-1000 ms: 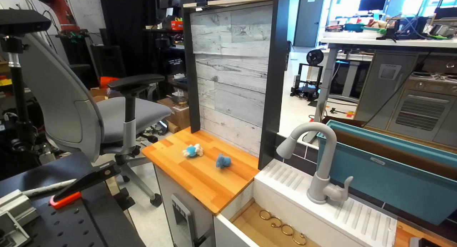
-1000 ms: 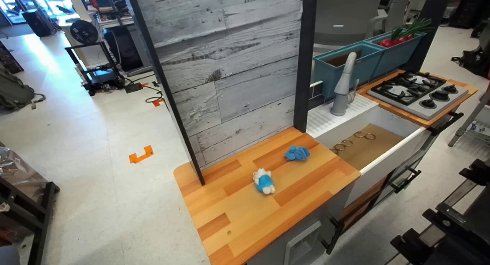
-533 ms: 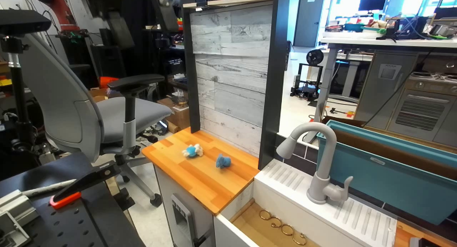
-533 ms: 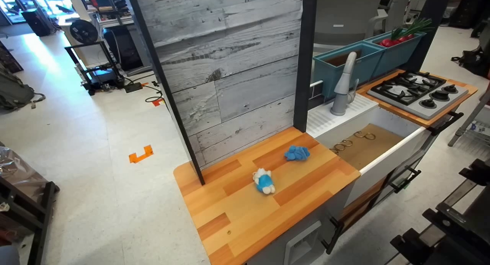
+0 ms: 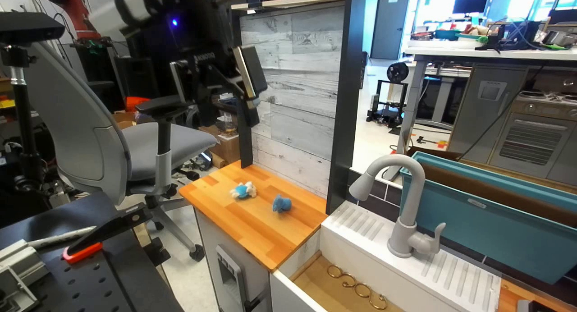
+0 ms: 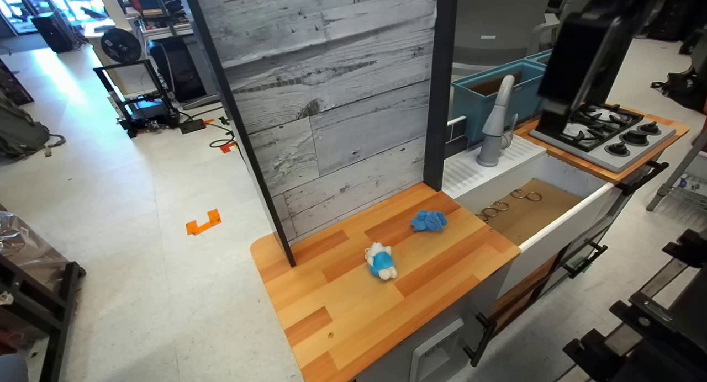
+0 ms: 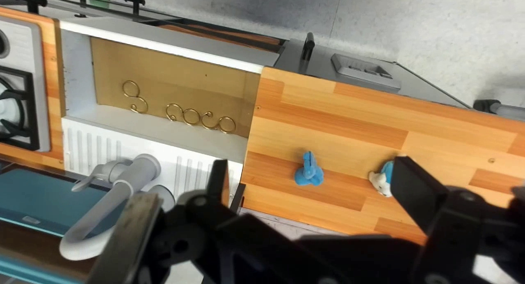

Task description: Move the plain blue toy forward

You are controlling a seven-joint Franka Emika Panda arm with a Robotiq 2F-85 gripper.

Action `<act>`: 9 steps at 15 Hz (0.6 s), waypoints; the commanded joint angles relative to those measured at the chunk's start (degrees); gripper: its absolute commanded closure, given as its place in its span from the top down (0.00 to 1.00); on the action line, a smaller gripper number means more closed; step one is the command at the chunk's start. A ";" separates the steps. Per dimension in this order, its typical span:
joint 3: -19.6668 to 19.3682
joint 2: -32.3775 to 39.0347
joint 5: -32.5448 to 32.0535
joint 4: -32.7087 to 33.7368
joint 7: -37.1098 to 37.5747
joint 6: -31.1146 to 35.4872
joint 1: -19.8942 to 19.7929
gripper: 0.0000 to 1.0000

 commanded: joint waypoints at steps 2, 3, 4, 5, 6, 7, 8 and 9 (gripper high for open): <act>-5.74 15.27 -1.26 12.17 0.76 3.60 5.54 1.00; -6.64 17.95 -0.07 14.27 -0.10 4.29 6.30 1.00; -7.53 20.30 0.65 16.15 -0.58 4.82 7.09 1.00; -8.36 22.74 1.33 17.98 -0.84 5.25 7.84 1.00; -9.01 24.94 2.06 19.60 -1.11 5.79 8.40 1.00; -9.40 27.07 3.01 21.25 -1.52 6.05 8.67 1.00; -9.67 28.97 3.93 22.86 -1.95 6.32 8.83 1.00; -9.76 30.74 5.09 24.46 -2.61 6.19 8.82 1.00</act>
